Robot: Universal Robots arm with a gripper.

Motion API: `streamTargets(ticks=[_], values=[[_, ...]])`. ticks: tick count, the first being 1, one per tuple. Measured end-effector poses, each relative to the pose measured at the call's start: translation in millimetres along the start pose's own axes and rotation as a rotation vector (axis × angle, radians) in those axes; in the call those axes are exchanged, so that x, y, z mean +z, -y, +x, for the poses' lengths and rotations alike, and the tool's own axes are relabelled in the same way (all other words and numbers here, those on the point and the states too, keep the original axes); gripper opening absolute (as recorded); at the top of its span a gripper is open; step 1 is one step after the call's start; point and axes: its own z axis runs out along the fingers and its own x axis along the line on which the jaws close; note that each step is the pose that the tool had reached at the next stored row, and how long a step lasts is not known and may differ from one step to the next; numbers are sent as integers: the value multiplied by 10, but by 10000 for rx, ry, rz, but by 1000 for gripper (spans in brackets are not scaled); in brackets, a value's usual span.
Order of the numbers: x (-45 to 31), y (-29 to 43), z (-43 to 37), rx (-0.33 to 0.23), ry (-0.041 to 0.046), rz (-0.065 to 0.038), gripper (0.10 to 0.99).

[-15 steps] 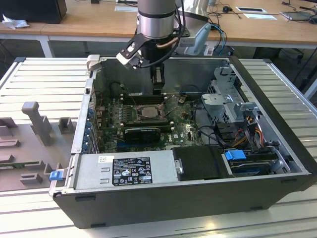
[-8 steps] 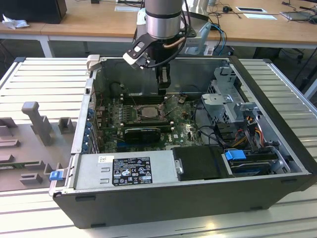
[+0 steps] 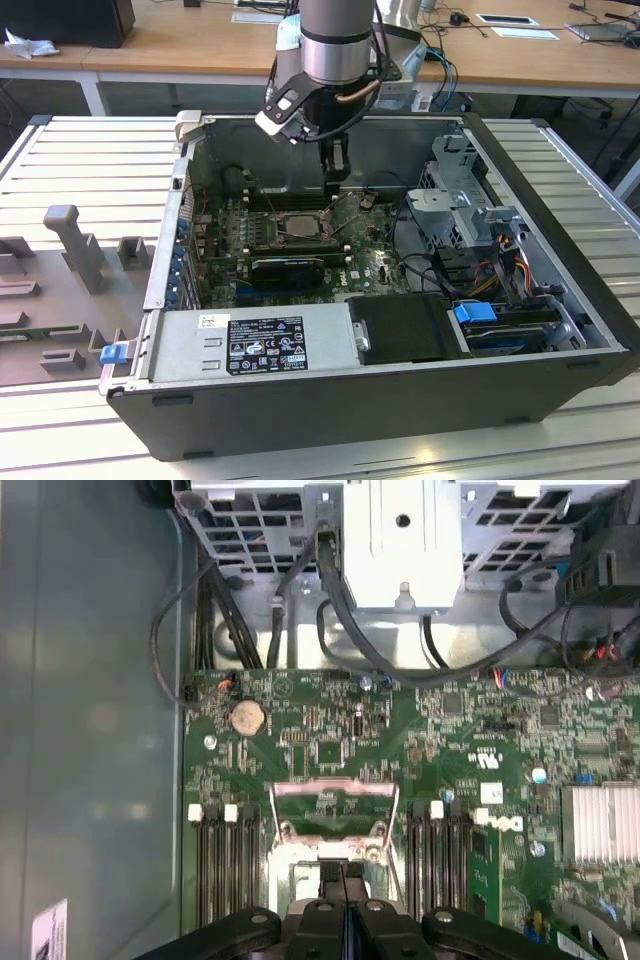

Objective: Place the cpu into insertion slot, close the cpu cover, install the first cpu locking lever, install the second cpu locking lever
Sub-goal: 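Close the cpu cover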

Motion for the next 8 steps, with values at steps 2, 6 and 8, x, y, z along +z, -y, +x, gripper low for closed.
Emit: streamTargets(ticks=[2, 6, 8], values=[[58, -134, 1, 1, 0, 26, 106], [72, -260, 2, 0, 0, 70, 106], [74, -268, 2, 2, 1, 69, 106]])
